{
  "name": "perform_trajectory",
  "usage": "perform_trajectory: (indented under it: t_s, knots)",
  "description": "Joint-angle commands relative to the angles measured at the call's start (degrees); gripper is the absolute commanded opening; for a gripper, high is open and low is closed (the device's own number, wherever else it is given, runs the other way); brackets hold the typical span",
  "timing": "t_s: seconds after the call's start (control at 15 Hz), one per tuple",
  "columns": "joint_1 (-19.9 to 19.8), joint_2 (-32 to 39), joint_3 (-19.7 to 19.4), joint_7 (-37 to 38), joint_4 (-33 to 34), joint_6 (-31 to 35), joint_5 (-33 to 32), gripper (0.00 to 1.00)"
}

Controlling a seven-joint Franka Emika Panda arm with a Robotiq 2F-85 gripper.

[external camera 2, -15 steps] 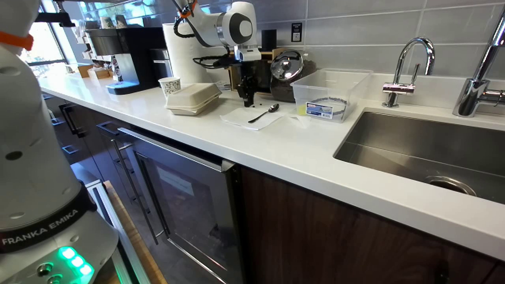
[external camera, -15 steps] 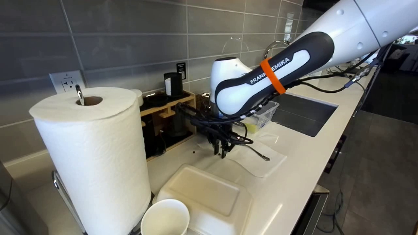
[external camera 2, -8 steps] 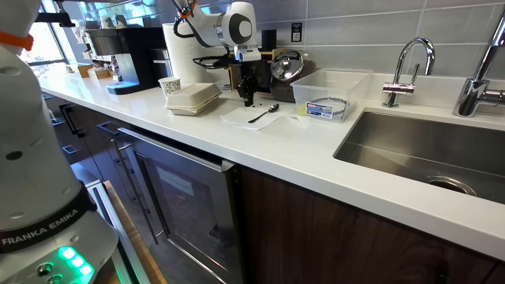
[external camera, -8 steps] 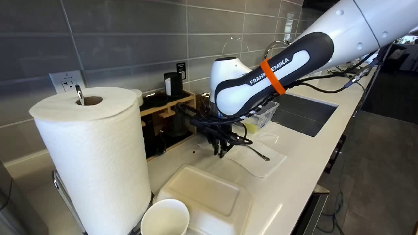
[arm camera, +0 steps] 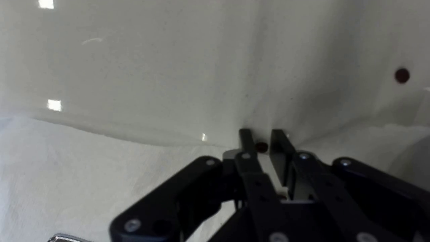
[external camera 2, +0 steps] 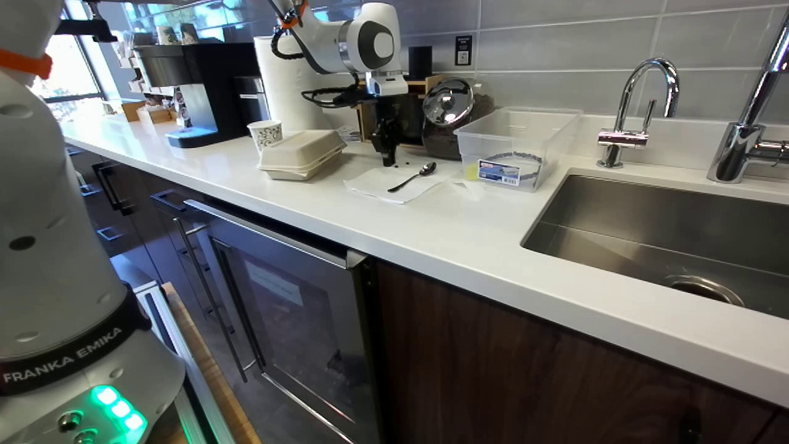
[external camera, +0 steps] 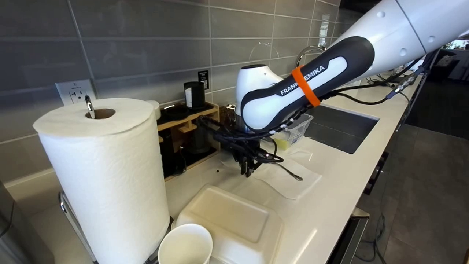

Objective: Move one small black object to the right.

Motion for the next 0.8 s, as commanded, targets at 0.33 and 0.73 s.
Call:
perform_trajectory:
  t_s: [0.33,0.73]
  knots:
    - [0.86,0.61,-0.96,1.16,-0.12,2.05,-0.13,0.20]
    - [0.88,0.64,-0.94,1.10,-0.11,2.06,-0.12,0.14]
